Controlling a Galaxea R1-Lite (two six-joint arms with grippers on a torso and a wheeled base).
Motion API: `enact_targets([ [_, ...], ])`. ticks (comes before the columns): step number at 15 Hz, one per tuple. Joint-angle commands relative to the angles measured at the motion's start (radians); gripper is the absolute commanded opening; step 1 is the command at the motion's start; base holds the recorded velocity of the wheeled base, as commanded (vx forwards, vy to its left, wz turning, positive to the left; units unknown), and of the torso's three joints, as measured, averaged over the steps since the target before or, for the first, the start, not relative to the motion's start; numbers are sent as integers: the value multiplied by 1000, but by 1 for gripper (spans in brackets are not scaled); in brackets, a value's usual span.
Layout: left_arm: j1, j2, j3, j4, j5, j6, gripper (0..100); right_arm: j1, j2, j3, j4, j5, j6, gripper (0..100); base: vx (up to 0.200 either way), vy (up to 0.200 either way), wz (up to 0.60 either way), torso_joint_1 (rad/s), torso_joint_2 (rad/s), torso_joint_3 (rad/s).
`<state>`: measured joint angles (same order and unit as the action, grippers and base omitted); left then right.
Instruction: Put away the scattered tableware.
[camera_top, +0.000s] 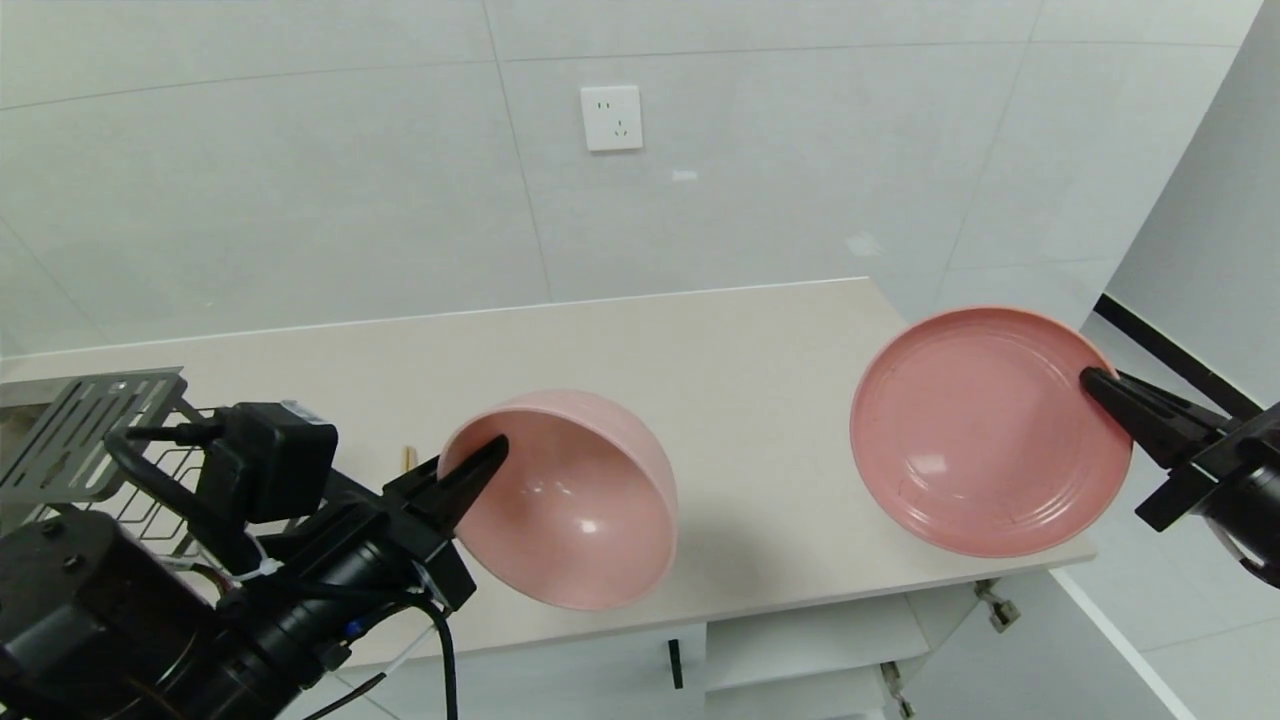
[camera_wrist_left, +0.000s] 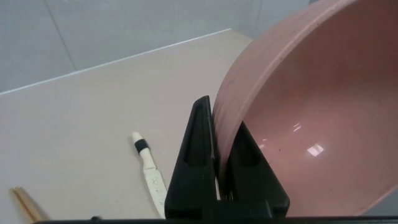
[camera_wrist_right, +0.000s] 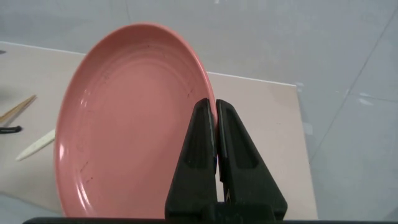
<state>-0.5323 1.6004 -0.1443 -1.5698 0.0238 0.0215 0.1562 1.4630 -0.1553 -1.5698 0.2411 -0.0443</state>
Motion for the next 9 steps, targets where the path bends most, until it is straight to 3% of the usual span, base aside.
enact_targets([
  [1, 0, -7, 2, -1, 1, 0, 0, 0, -1, -3, -1, 0, 0, 0, -200, 0, 0, 7, 2, 7],
  [5, 0, 4, 14, -1, 1, 0, 0, 0, -1, -3, -1, 0, 0, 0, -200, 0, 0, 1, 4, 0],
  [9, 0, 18, 14, -1, -1, 0, 0, 0, 0, -6, -1, 0, -2, 0, 0, 0, 0, 0, 0, 0],
])
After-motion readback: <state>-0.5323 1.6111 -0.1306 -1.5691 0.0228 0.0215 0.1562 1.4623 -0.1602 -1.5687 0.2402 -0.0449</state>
